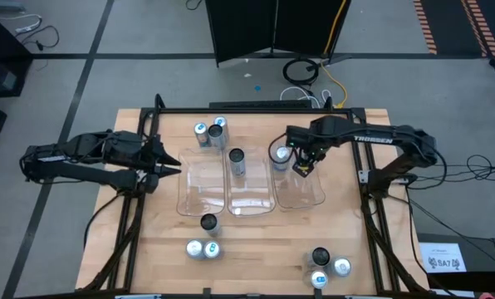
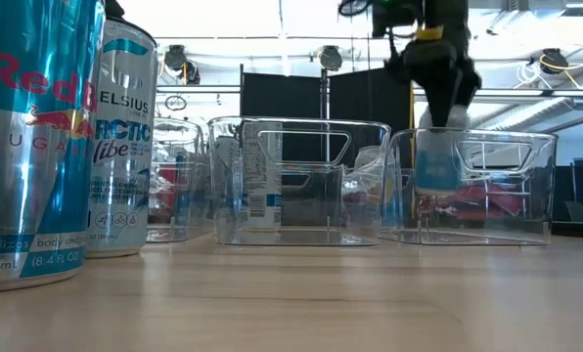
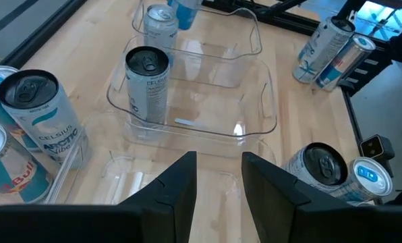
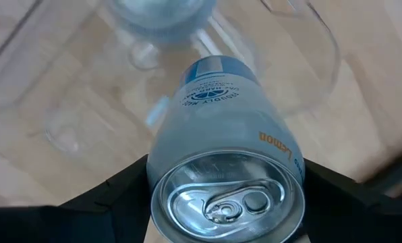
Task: Sort soda cans
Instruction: Put the bottom center blue-white soda can into the right transparent bin
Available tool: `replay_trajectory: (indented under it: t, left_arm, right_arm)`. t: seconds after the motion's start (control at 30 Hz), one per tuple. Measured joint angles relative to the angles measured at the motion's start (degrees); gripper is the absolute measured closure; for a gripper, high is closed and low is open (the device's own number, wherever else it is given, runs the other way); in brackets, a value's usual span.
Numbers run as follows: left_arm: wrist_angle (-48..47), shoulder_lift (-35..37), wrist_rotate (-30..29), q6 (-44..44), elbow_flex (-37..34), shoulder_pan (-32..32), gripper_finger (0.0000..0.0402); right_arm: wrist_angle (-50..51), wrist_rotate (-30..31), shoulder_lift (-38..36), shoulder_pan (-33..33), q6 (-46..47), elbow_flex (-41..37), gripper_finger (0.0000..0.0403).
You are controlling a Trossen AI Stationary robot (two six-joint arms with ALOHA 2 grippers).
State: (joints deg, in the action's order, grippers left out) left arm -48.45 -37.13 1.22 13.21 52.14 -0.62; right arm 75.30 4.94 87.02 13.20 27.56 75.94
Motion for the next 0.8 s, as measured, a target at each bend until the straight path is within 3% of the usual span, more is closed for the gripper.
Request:
replay_trajectory:
  t: [0.17, 0.43, 0.8]
  left_arm:
    - [-0.04, -0.23, 0.00, 0.01, 0.00, 0.02, 0.0274]
    - [-0.03, -0.40, 0.00, -0.02, 0.00, 0.01, 0.0274]
    - [-0.07, -0.51, 0.00, -0.04, 0.00, 0.00, 0.0274]
  right_arm:
    - [-4.66, -0.82, 0.00, 2.56, -2.78, -4.13, 0.0119]
    - [-8.58, -0.41, 0.17, 5.53, -3.22, -4.62, 0.0119]
    - [-8.23, -2.21, 7.64, 7.37, -2.80, -4.22, 0.0119]
